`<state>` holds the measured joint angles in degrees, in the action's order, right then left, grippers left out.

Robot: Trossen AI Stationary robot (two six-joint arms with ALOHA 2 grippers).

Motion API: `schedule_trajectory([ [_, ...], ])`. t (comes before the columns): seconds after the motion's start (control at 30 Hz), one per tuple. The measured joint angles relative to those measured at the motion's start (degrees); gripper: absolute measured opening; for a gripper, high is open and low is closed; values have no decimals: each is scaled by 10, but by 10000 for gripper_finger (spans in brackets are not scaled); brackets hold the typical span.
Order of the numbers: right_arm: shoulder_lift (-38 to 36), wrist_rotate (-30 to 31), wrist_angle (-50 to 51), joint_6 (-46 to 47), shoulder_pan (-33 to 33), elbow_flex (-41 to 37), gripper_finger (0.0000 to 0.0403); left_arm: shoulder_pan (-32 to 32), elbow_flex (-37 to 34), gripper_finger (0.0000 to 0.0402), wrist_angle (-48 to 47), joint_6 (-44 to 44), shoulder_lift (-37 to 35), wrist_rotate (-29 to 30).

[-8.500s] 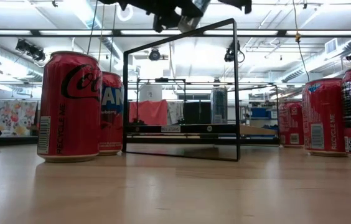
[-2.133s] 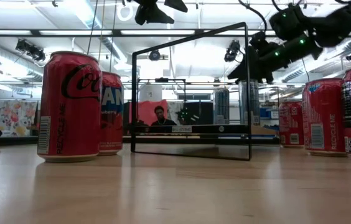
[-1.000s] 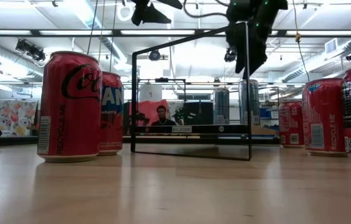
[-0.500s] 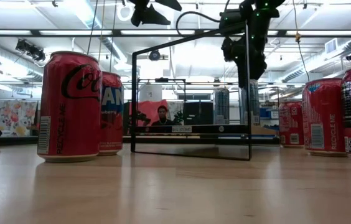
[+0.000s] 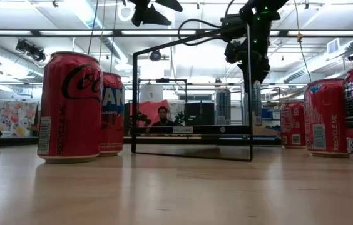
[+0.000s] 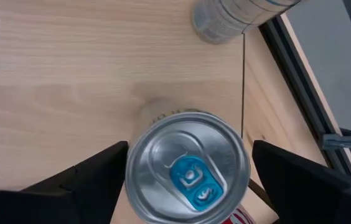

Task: Place canned beverage on shelf
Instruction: Put the blue soda can on the shelf aligned with the other blue soda can

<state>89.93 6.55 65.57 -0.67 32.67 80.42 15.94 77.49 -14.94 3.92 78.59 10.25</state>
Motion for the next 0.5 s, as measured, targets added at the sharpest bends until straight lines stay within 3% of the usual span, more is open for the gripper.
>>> schedule_trajectory([
  [0.5,0,13,7,-10,6,0,345,0,0,348,0,-3,0,0],
])
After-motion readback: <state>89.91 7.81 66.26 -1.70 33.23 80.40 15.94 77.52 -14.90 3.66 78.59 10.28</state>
